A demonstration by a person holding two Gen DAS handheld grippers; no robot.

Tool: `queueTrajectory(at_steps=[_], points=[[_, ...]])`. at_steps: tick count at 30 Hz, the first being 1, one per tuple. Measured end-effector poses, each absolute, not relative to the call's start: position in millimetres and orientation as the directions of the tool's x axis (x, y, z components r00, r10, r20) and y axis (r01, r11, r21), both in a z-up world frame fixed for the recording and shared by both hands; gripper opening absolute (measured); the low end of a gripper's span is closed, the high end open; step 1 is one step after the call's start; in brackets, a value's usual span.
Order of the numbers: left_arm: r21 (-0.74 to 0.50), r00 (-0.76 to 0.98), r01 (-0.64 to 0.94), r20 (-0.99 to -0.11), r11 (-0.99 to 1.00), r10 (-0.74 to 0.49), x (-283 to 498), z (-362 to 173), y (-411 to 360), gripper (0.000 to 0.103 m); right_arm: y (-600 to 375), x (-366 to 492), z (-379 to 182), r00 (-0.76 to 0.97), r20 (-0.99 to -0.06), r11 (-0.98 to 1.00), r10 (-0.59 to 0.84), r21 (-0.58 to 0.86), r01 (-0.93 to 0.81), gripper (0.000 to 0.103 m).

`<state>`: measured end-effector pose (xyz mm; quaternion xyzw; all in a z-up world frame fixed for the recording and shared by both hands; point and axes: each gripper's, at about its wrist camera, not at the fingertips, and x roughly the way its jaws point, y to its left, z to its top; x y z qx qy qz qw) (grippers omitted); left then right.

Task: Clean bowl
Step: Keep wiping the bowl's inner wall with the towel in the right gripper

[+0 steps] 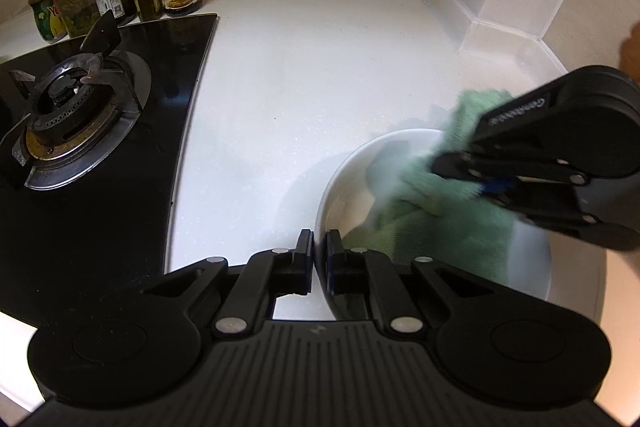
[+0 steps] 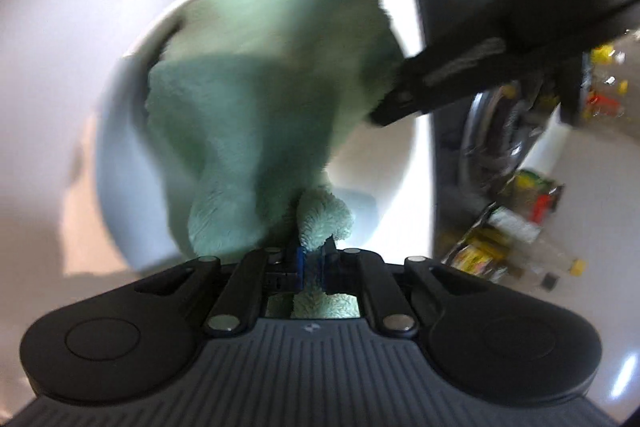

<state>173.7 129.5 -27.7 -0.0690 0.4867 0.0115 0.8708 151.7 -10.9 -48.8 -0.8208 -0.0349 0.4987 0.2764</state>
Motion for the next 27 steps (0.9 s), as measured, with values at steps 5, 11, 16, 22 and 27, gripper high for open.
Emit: queueTrajectory(at_steps=[5, 11, 16, 22, 27], points=[[-0.106, 0.527, -0.101, -0.849, 0.989, -0.037, 187.3, -35.4, 134.3, 0.009, 12.6, 157.6, -28.7, 0.38, -0.921, -0.685, 0.084, -0.331, -0.649, 0.006], [-0.097, 0.529, -0.115, -0.849, 0.989, -0.022, 182.8, -17.6, 102.0, 0.011, 28.2, 198.1, -16.9, 0.103, -0.995, -0.256, -0.005, -0.098, -0.962, 0.006], [-0.099, 0.521, -0.111, -0.853, 0.989, -0.027, 185.4, -18.3, 103.7, 0.01, 19.3, 221.1, -18.4, -0.102, -0.986, 0.036, 0.13, 0.107, -0.994, 0.007], [-0.168, 0.5, -0.117, -0.861, 0.979, -0.088, 183.1, -17.9, 115.6, 0.007, -2.1, 215.2, 21.2, 0.162, -0.919, -0.004, 0.359, -0.175, -0.985, 0.007], [-0.252, 0.469, -0.166, -0.87, 0.953, -0.149, 171.1, -14.4, 131.1, 0.007, 5.3, 196.1, 13.9, 0.351, -0.829, -0.3, 0.436, -0.502, -0.811, 0.007]])
